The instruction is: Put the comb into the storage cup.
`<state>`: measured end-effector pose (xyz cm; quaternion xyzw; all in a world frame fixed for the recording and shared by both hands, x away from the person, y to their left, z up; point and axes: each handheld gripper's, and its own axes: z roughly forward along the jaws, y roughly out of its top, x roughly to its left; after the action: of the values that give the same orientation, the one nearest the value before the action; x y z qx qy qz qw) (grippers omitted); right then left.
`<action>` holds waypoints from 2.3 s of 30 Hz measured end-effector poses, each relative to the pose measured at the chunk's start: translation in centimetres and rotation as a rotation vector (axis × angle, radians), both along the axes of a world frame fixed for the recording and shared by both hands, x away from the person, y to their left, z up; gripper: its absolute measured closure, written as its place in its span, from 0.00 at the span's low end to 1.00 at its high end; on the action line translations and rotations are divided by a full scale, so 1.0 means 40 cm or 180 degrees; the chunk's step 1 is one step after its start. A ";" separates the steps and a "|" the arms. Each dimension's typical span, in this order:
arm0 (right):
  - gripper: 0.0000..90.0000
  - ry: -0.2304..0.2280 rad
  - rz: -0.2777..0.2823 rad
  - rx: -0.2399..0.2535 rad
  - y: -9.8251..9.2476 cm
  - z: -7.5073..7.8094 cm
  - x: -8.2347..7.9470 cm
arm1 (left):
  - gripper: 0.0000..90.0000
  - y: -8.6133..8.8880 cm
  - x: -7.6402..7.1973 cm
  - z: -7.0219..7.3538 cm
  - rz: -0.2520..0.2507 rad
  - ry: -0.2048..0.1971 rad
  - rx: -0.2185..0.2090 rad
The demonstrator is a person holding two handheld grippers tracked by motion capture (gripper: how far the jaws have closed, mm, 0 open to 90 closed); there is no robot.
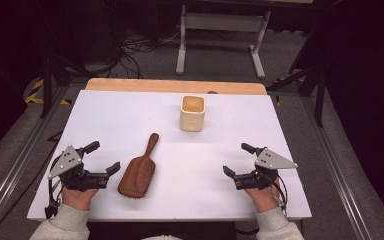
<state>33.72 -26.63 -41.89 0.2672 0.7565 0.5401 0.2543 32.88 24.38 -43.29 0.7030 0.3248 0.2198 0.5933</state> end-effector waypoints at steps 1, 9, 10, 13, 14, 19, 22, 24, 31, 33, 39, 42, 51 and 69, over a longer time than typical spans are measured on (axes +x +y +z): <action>0.03 -0.0003 0.0007 0.0004 0.000 0.000 -0.001 | 0.00 0.000 0.002 0.003 -0.0016 0.0016 0.0001; 0.03 -0.0006 0.0026 0.0022 0.001 0.001 -0.004 | 0.00 -0.009 0.011 0.017 -0.0128 0.0146 0.0032; 0.03 -0.0007 0.0024 0.0021 0.001 0.001 -0.004 | 0.00 -0.010 0.012 0.019 -0.0123 0.0151 0.0032; 0.03 -0.0013 0.0028 0.0026 0.001 0.001 -0.003 | 0.00 -0.015 0.015 0.024 -0.0178 0.0191 0.0056; 0.03 -0.0012 0.0030 0.0029 0.001 0.001 -0.003 | 0.01 -0.019 0.016 0.027 -0.0222 0.0187 0.0060; 0.03 -0.0017 0.0047 0.0025 0.002 0.001 -0.004 | 0.05 -0.047 0.023 0.043 -0.0466 0.0196 0.0091; 0.03 -0.0023 0.0044 0.0026 0.000 0.001 -0.004 | 0.07 -0.064 0.028 0.053 -0.0556 0.0129 0.0164; 0.03 -0.0025 0.0047 0.0037 -0.001 0.002 -0.004 | 0.07 -0.074 0.031 0.059 -0.0608 0.0148 0.0153; 0.03 -0.0021 0.0066 0.0045 -0.001 0.001 -0.004 | 0.10 -0.110 0.056 0.088 -0.0769 0.0138 0.0262; 0.03 -0.0021 0.0068 0.0045 -0.002 0.001 -0.004 | 0.11 -0.119 0.064 0.095 -0.0812 0.0135 0.0296; 0.03 0.0000 0.0077 0.0074 -0.004 -0.002 -0.003 | 0.14 -0.146 0.084 0.107 -0.0978 0.0127 0.0477; 0.03 -0.0007 0.0083 0.0071 -0.004 -0.002 -0.003 | 0.14 -0.157 0.092 0.110 -0.1033 0.0139 0.0528; 0.03 -0.0003 0.0095 0.0082 -0.006 -0.004 -0.002 | 0.29 -0.178 0.119 0.120 -0.1373 0.0310 0.0659; 0.03 0.0018 0.0124 0.0106 -0.005 -0.005 -0.002 | 1.00 -0.190 0.171 0.120 -0.1599 0.0578 0.0771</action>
<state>33.64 -26.82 -42.11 0.2582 0.7531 0.5567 0.2371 39.73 16.79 -38.47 0.8439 0.1637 0.0394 0.5095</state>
